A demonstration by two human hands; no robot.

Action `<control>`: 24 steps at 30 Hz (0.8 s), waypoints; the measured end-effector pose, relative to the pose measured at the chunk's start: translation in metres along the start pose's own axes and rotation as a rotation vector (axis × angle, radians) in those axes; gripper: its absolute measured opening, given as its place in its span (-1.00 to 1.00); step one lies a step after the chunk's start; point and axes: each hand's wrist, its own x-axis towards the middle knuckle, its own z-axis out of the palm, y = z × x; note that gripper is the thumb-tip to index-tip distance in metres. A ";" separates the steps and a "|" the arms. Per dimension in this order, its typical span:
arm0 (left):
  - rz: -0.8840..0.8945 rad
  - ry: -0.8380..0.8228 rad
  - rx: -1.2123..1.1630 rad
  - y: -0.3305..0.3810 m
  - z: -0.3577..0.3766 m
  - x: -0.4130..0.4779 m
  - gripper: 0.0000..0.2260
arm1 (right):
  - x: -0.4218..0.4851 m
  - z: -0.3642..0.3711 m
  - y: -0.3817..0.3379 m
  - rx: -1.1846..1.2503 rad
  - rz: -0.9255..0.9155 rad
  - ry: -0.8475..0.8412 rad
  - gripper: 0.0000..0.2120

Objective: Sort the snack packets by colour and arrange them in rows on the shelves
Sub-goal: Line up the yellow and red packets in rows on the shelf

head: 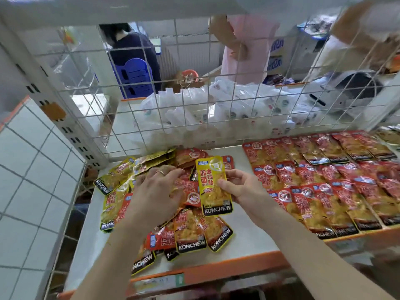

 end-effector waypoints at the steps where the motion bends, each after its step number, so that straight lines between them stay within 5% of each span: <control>1: -0.001 -0.094 0.087 -0.002 -0.001 0.004 -0.51 | -0.001 -0.004 0.001 0.006 0.000 0.009 -0.86; 14: -0.018 -0.293 0.241 0.003 0.008 0.021 -0.44 | -0.015 -0.028 -0.008 0.009 -0.019 0.019 -0.90; 24: -0.032 0.189 -0.074 0.002 0.003 -0.002 -0.78 | -0.022 -0.035 -0.008 0.040 -0.001 -0.075 -0.88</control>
